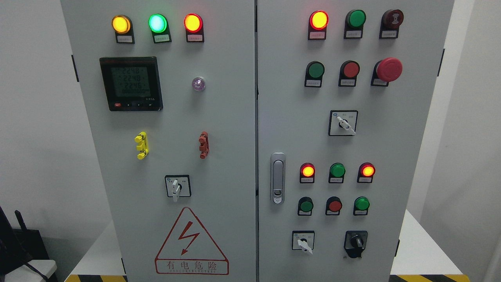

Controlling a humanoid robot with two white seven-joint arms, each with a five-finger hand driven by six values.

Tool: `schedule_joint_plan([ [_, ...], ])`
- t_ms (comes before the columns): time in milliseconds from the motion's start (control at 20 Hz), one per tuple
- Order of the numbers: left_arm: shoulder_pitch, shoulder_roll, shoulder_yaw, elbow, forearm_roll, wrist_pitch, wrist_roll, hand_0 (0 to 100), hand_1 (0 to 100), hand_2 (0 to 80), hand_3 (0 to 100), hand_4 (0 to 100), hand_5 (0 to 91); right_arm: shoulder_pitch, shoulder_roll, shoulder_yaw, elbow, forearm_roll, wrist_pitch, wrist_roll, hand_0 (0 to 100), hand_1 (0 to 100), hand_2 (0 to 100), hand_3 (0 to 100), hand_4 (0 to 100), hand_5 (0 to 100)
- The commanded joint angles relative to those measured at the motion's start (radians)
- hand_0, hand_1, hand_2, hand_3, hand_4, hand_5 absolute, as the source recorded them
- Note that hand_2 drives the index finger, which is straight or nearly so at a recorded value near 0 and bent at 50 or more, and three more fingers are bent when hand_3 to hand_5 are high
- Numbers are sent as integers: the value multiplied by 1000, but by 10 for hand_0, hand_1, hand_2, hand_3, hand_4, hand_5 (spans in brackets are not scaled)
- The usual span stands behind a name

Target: Turn on light switch 1

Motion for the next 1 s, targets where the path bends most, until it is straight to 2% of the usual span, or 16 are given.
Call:
schedule_joint_plan([
  [0,0,-1,-24,0,9,0,-1,264,0,0,0,0,0,0,0,0,0,-17,0,0,120,389,0,0,0,0],
  [451,23,0,-19,-44,10,-2,-1,263,0,0,0,0,0,0,0,0,0,-18,0,0,120,389,0,0,0,0],
  [802,149,14,74,-277,3,10,3,259,0,0,0,0,0,0,0,0,0,-18,0,0,120,389,0,0,0,0],
  [952,169,26,192,-339,-2,1,1,256,0,0,0,0,0,0,0,0,0,-18,0,0,120,389,0,0,0,0],
])
